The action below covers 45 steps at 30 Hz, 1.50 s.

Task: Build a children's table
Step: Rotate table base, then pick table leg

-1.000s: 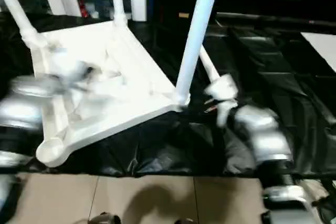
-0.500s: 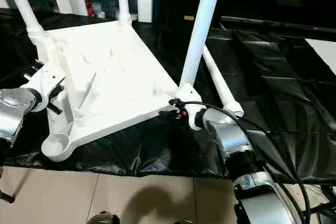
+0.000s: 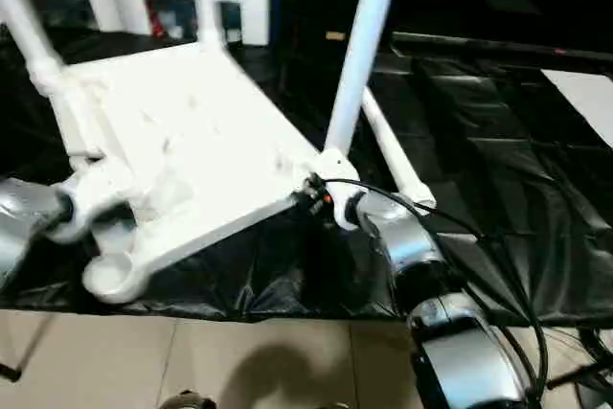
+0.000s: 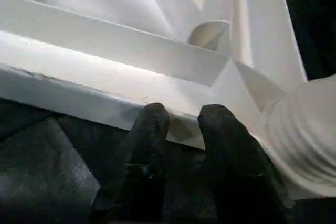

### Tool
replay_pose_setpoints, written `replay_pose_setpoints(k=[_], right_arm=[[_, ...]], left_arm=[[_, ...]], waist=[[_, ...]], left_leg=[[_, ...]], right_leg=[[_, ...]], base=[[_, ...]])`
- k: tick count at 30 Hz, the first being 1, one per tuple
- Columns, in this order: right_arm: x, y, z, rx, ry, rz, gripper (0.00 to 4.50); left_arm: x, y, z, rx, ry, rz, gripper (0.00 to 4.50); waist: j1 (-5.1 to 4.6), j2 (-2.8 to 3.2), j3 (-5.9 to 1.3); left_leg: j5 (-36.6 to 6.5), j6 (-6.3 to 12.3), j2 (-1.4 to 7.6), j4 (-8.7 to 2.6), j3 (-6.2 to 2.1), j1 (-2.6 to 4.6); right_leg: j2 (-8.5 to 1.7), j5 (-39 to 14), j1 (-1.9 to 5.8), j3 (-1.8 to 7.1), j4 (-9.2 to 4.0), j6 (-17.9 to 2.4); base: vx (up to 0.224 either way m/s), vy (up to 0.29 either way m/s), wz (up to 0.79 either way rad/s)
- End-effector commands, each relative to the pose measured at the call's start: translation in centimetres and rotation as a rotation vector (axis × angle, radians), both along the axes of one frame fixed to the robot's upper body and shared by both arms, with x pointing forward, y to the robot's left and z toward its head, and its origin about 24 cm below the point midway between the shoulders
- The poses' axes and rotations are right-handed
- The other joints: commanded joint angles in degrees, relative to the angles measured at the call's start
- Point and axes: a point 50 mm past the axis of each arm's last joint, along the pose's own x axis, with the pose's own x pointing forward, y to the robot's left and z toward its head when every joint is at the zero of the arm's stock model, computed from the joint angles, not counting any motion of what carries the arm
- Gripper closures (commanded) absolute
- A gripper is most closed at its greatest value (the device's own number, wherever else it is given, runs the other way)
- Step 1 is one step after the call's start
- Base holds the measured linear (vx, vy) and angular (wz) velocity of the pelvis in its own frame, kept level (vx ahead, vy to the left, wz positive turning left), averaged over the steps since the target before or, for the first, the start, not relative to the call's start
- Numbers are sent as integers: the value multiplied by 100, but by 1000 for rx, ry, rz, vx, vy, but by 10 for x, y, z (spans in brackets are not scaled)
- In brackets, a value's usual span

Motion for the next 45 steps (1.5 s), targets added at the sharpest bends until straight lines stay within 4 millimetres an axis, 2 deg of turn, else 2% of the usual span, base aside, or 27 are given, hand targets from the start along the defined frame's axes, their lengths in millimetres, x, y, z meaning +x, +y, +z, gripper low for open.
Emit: replay_pose_setpoints(k=[1, 2, 3, 5, 7, 9, 13, 14, 16, 17, 18, 21, 24, 25, 28, 29, 33, 34, 35, 36, 37, 38, 39, 41, 42, 43, 45], right_arm=[[1, 9, -3, -1, 5, -9, 370], [1, 9, -3, -1, 5, -9, 377], [2, 10, -3, 14, 5, -22, 387], [3, 11, -3, 20, 6, -26, 407], [3, 15, -5, 18, 5, -25, 419], [3, 17, -6, 18, 3, -21, 438], [3, 23, -6, 32, -2, -4, 446], [3, 23, -6, 32, -3, -4, 446], [3, 24, -6, 34, -5, -4, 446], [4, 23, -4, 37, -15, -7, 446], [4, 23, -4, 38, -17, -9, 446], [5, 21, -2, 50, -31, -13, 446], [8, 12, 2, 59, -62, -57, 446], [12, 2, 6, 49, -95, -120, 446], [17, -11, 11, 68, -97, -208, 446], [18, -15, 12, 78, -90, -229, 446], [24, -32, 21, 30, -78, -312, 446], [29, -38, 33, 69, -94, -315, 446], [31, -40, 37, 79, -101, -324, 446], [34, -46, 42, 78, -101, -379, 420], [37, -50, 45, 76, -100, -417, 413], [38, -53, 47, 75, -98, -442, 410], [42, -58, 51, 57, -93, -485, 400], [44, -63, 54, 36, -89, -517, 387], [45, -66, 55, 15, -84, -534, 369], [47, -72, 57, -27, -66, -569, 364], [47, -75, 58, -46, -50, -590, 344]], left_arm=[[-12, -38, -10, -112, 104, -158, 450], [-12, -38, -10, -112, 104, -158, 450], [-14, -49, -10, -139, 110, -192, 450], [-15, -54, -10, -150, 113, -207, 450], [-20, -74, -13, -185, 132, -262, 450], [-20, -80, -14, -195, 129, -267, 450], [-8, -97, -13, -228, 37, -248, 450], [-7, -99, -12, -231, 30, -243, 450], [-4, -100, -12, -224, 14, -233, 450], [7, -98, -12, -187, -61, -182, 450], [9, -97, -12, -179, -76, -169, 450], [25, -92, -9, -140, -171, -81, 450], [41, -82, -4, -98, -273, 31, 450], [48, -79, -2, -91, -321, 84, 450], [50, -79, -1, -107, -340, 97, 450], [50, -80, 0, -121, -341, 98, 450], [50, -86, 8, -233, -342, 100, 450], [50, -89, 16, -318, -357, 104, 450], [50, -89, 19, -352, -353, 123, 450], [50, -87, 23, -379, -362, 142, 417], [51, -86, 27, -395, -370, 152, 409], [51, -85, 28, -402, -378, 156, 409], [51, -85, 33, -425, -392, 147, 407], [50, -85, 37, -449, -396, 139, 397], [48, -87, 39, -467, -399, 114, 372], [42, -91, 43, -499, -385, 68, 368], [38, -93, 44, -516, -375, 32, 363]], waist=[[-38, 150, -339], [-38, 150, -339], [-50, 155, -340], [-76, 154, -361], [-93, 149, -368], [-104, 134, -383], [-120, 147, -404], [-121, 162, -405], [-127, 142, -405], [-130, 194, -402], [-136, 185, -395], [-143, 179, -389], [-132, 182, -411], [-133, 172, -410], [-119, 187, -423], [-106, 237, -435], [-71, 210, -462], [-60, 203, -465], [-64, 188, -464], [-54, 191, -470], [-56, 152, -467], [-52, 172, -467], [-70, 135, -437], [-65, 157, -432], [-70, 119, -430], [-73, 86, -434], [-54, 120, -441]], left_leg=[[-2830, -506, 241, -503, -208, 169], [-2830, -506, 241, -503, -208, 169], [-2750, -494, 238, -506, -208, 150], [-2613, -466, 235, -491, -190, 144], [-2476, -416, 232, -491, -177, 115], [-2258, -358, 223, -471, -159, 100], [-1796, -202, 209, -445, -126, 67], [-1800, -199, 210, -443, -121, 72], [-1757, -171, 209, -443, -126, 61], [-1781, -163, 207, -438, -127, 65], [-1847, -156, 195, -436, -115, 84], [-1999, -192, 200, -446, -139, 75], [-1942, -172, 196, -427, -132, 95], [-1853, -167, 196, -429, -137, 80], [-1763, -162, 197, -417, -130, 87], [-1691, -155, 196, -406, -127, 89], [-1310, -56, 175, -367, -99, 57], [-1320, -11, 182, -358, -94, 49], [-1326, 0, 182, -353, -88, 44], [-1302, 8, 186, -348, -91, 43], [-1222, 31, 185, -341, -86, 28], [-1216, 24, 187, -339, -90, 34], [-1302, 0, 179, -342, -81, 24], [-1408, -51, 181, -338, -81, 34], [-1441, -60, 177, -342, -78, 32], [-1390, -55, 176, -339, -82, 12], [-1274, -47, 191, -330, -76, 25]], right_leg=[[-377, -2405, 117, 268, -491, -1044], [-377, -2405, 117, 268, -491, -1044], [-363, -2311, 129, 264, -481, -1059], [-348, -2017, 136, 270, -452, -1156], [-347, -1827, 163, 273, -437, -1202], [-346, -1664, 188, 272, -426, -1234], [-314, -1231, 230, 264, -388, -1321], [-314, -1231, 227, 264, -393, -1328], [-309, -1210, 242, 259, -389, -1331], [-306, -1244, 235, 259, -390, -1329], [-281, -1315, 210, 255, -419, -1298], [-309, -1658, 230, 249, -439, -1196], [-297, -1541, 214, 249, -439, -1156], [-293, -1447, 222, 246, -427, -1174], [-293, -1305, 229, 242, -414, -1215], [-284, -1105, 232, 241, -390, -1264], [-269, -442, 267, 233, -320, -1501], [-282, -406, 274, 230, -319, -1538], [-287, -396, 279, 233, -313, -1557], [-296, -376, 284, 234, -310, -1569], [-284, -382, 273, 231, -299, -1577], [-284, -422, 263, 227, -291, -1575], [-273, -698, 243, 219, -323, -1501], [-286, -939, 226, 224, -344, -1421], [-283, -1027, 226, 222, -360, -1371], [-285, -1005, 240, 223, -336, -1358], [-298, -905, 218, 226, -322, -1400]], base=[[0, 0, 0], [0, 0, 0], [0, 0, 0], [0, 0, 0], [0, 0, 0], [0, 0, 0], [0, 0, 0], [0, 0, 0], [0, 0, 0], [0, 0, 0], [0, 0, 0], [0, 0, 0], [0, 0, 0], [0, 0, 0], [0, 0, 0], [0, 0, 0], [0, 0, 0], [0, 0, 0], [0, 0, 0], [0, 0, 0], [0, 0, 0], [0, 0, 0], [0, 0, 0], [0, 0, 0], [0, 0, 0], [0, 0, 0], [0, 0, 0]])
